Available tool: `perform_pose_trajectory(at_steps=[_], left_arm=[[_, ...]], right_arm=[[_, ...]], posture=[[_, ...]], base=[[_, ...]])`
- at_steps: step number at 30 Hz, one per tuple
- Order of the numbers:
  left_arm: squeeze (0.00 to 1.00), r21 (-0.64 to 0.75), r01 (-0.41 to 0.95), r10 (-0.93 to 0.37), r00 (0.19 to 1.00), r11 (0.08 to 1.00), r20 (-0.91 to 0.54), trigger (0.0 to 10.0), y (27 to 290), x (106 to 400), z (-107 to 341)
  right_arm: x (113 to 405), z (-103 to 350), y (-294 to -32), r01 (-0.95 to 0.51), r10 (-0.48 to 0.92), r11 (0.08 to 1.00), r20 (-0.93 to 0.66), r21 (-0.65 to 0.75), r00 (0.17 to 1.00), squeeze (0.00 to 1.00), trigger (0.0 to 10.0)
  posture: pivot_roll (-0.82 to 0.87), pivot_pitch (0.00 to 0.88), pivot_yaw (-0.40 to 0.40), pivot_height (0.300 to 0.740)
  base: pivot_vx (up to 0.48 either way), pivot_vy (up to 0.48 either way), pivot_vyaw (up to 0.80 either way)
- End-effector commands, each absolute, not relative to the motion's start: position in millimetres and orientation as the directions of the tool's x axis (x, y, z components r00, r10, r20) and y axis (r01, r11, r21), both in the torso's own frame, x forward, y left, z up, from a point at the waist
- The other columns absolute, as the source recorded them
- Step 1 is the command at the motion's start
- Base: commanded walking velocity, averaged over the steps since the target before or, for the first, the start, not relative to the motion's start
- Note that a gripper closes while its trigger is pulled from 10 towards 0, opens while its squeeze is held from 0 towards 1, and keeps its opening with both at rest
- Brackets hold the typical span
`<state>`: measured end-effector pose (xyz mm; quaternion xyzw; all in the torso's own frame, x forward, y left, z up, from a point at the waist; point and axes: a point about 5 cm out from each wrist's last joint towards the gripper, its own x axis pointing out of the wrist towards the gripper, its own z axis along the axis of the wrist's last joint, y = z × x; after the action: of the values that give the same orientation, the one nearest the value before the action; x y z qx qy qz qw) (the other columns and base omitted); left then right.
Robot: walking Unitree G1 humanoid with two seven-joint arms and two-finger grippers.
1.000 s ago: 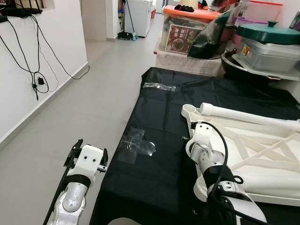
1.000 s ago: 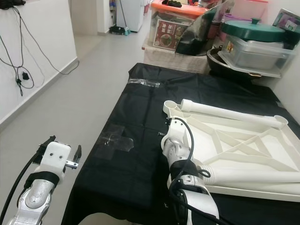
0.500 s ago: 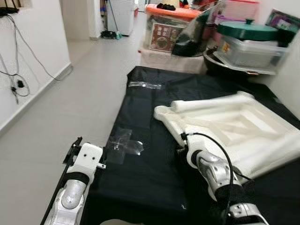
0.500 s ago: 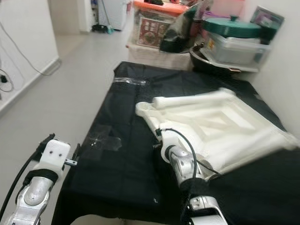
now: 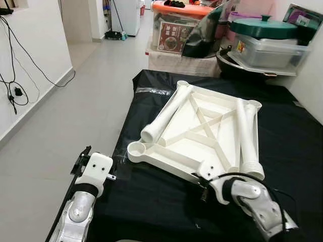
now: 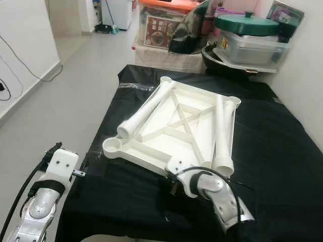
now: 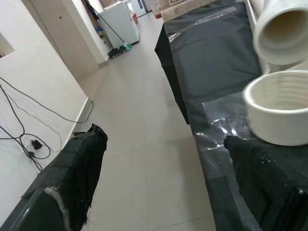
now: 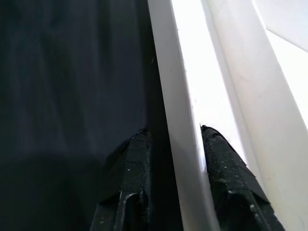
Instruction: Building children table
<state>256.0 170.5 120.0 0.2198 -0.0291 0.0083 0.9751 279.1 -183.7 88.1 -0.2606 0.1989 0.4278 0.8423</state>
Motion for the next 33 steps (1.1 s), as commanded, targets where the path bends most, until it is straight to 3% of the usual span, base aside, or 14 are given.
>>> perform_pose_trajectory(at_steps=[1, 9, 20, 27, 28, 30, 31, 33], left_arm=[[0.00, 0.439, -0.014, -0.011, 0.999, 0.898, 0.053, 10.0, 171, 257, 118], [0.00, 0.444, -0.011, -0.014, 0.998, 0.896, 0.053, 10.0, 172, 257, 117], [0.00, 0.444, 0.002, -0.025, 0.999, 0.896, 0.046, 10.0, 170, 256, 115], [0.00, 0.446, 0.011, -0.033, 0.999, 0.895, 0.043, 10.0, 170, 258, 114], [0.00, 0.446, 0.015, -0.038, 0.998, 0.895, 0.042, 10.0, 169, 259, 114], [0.00, 0.446, 0.015, -0.038, 0.998, 0.895, 0.042, 10.0, 169, 259, 114], [0.00, 0.446, 0.019, -0.043, 0.998, 0.895, 0.043, 10.0, 167, 261, 114], [0.00, 0.446, 0.019, -0.043, 0.998, 0.895, 0.043, 10.0, 167, 261, 114]], right_arm=[[260, 75, -180, -0.936, 0.678, 0.258, -0.646, -0.240, 0.352, 0.00, 0.0], [248, 82, -226, -0.973, 0.599, 0.053, -0.773, -0.223, 0.210, 0.00, 0.0], [231, 83, -246, -0.986, 0.598, -0.031, -0.794, -0.166, 0.115, 0.00, 0.0], [229, 81, -251, -0.984, 0.590, -0.038, -0.799, -0.173, 0.118, 0.00, 0.0], [231, 82, -251, -0.982, 0.589, -0.024, -0.796, -0.188, 0.139, 0.00, 0.7], [231, 82, -251, -0.982, 0.589, -0.024, -0.796, -0.188, 0.139, 0.00, 0.7], [235, 83, -252, -0.981, 0.584, 0.005, -0.796, -0.193, 0.159, 0.00, 10.0], [235, 83, -252, -0.981, 0.584, 0.005, -0.796, -0.193, 0.159, 0.00, 10.0]], posture=[[0.06, 0.000, -0.081, 0.740], [0.06, 0.000, -0.082, 0.740], [0.05, 0.000, -0.063, 0.740], [0.05, 0.000, -0.056, 0.740], [0.04, 0.000, -0.054, 0.740], [0.04, 0.000, -0.054, 0.740], [0.04, 0.000, -0.053, 0.740], [0.04, 0.000, -0.053, 0.740]], base=[[0.000, 0.000, 0.00], [0.000, 0.000, 0.00], [0.000, 0.000, 0.00], [0.000, 0.000, 0.00], [0.000, 0.000, 0.00], [0.000, 0.000, 0.00], [0.000, 0.000, 0.00], [0.000, 0.000, 0.00]])
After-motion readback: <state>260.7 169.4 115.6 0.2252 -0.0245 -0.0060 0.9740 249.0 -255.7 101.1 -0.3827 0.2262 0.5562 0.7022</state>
